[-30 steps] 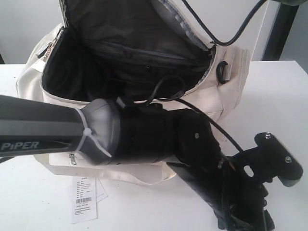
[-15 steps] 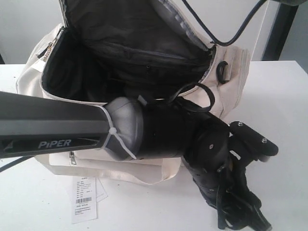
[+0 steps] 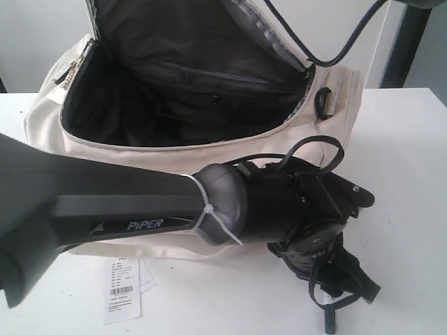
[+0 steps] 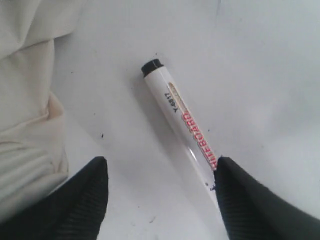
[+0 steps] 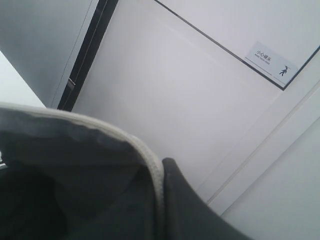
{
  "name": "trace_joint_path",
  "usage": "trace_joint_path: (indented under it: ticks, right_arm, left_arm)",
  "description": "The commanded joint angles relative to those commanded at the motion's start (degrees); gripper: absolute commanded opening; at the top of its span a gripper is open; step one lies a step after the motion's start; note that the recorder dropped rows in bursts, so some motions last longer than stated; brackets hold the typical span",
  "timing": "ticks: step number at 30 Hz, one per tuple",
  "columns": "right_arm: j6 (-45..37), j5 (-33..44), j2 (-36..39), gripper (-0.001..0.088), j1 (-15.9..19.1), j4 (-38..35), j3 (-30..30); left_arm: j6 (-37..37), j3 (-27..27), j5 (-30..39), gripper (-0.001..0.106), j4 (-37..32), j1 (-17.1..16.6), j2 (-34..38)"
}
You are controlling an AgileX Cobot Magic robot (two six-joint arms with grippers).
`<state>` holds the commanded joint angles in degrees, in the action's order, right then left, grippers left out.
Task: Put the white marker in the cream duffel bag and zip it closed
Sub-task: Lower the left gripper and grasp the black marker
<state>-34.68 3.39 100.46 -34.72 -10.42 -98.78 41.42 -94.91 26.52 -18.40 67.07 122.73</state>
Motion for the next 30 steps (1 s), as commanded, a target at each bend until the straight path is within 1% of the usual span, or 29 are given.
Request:
trace_joint_path:
  ticks: [5,8,12,16,25,26,27,28,30]
  right_arm:
    - [0.00,0.00,0.00,0.0000,0.00,0.00,0.00]
    - [0.00,0.00,0.00,0.0000,0.00,0.00,0.00]
    - [0.00,0.00,0.00,0.0000,0.00,0.00,0.00]
    - [0.00,0.00,0.00,0.0000,0.00,0.00,0.00]
    - [0.00,0.00,0.00,0.0000,0.00,0.00,0.00]
    - [0.00,0.00,0.00,0.0000,0.00,0.00,0.00]
    - [0.00,0.00,0.00,0.0000,0.00,0.00,0.00]
    - [0.00,0.00,0.00,0.0000,0.00,0.00,0.00]
    - [0.00,0.00,0.00,0.0000,0.00,0.00,0.00]
  left_arm:
    - [0.17,-1.61,1.04,0.066,2.05,0.00,-0.12]
    - [0.17,-1.92,-0.85,0.066,3.88,0.00,-0.12]
    - [0.17,-1.92,-1.23,0.066,4.17,0.00,0.66]
    - [0.17,-1.81,-1.23,0.063,4.47,0.00,2.21]
    - [0.17,-1.81,2.15,0.060,4.88,0.00,5.32]
    - [0.17,-1.81,2.26,0.056,5.58,0.00,5.31]
    - [0.17,-1.81,2.53,0.049,5.71,0.00,5.43]
    - [0.17,-1.81,3.02,0.036,5.71,0.00,5.52]
    - [-1.20,-1.81,3.53,0.006,5.71,0.43,5.52]
